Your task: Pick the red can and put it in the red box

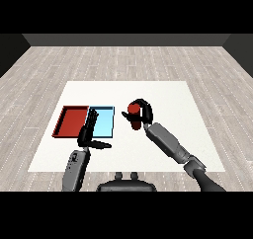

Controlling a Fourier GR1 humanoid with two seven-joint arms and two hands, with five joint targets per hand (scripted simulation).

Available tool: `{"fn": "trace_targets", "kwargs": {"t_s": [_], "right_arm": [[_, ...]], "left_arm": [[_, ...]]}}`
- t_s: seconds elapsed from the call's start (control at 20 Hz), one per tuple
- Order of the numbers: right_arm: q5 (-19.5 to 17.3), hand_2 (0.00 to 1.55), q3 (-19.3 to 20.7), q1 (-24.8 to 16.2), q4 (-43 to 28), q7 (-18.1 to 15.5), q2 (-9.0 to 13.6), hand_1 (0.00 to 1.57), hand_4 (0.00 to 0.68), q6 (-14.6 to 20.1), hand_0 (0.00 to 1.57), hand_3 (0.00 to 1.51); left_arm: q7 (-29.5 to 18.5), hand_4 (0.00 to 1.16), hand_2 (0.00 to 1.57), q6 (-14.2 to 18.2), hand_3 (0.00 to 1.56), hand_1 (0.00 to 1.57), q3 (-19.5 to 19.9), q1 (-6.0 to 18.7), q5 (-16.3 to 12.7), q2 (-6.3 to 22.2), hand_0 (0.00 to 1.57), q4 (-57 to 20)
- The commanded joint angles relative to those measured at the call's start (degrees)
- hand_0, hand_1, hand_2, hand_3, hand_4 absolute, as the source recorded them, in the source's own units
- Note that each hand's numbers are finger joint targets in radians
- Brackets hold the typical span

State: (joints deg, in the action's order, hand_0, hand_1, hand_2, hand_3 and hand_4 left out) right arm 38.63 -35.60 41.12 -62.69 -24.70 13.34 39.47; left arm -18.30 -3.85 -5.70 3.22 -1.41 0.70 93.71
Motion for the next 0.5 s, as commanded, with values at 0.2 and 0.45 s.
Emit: {"fn": "trace_targets", "kwargs": {"t_s": [0.2, 0.45], "right_arm": [[-7.70, 1.46, 0.42, -7.80, -19.64, 6.19, 4.38, 1.57, 0.624, 4.19, 1.57, 1.40], [-13.21, 1.46, 3.85, -8.41, -17.75, 6.22, 0.78, 1.57, 0.636, 1.68, 1.57, 1.40]], "left_arm": [[5.68, 0.00, 0.00, 0.97, 0.00, 0.00, -5.18, 1.38, 0.35, -0.68, 0.00, 2.71], [2.67, 0.00, 0.00, 1.70, 0.00, 0.00, -8.50, 0.02, 1.51, -0.69, 0.00, -0.08]]}}
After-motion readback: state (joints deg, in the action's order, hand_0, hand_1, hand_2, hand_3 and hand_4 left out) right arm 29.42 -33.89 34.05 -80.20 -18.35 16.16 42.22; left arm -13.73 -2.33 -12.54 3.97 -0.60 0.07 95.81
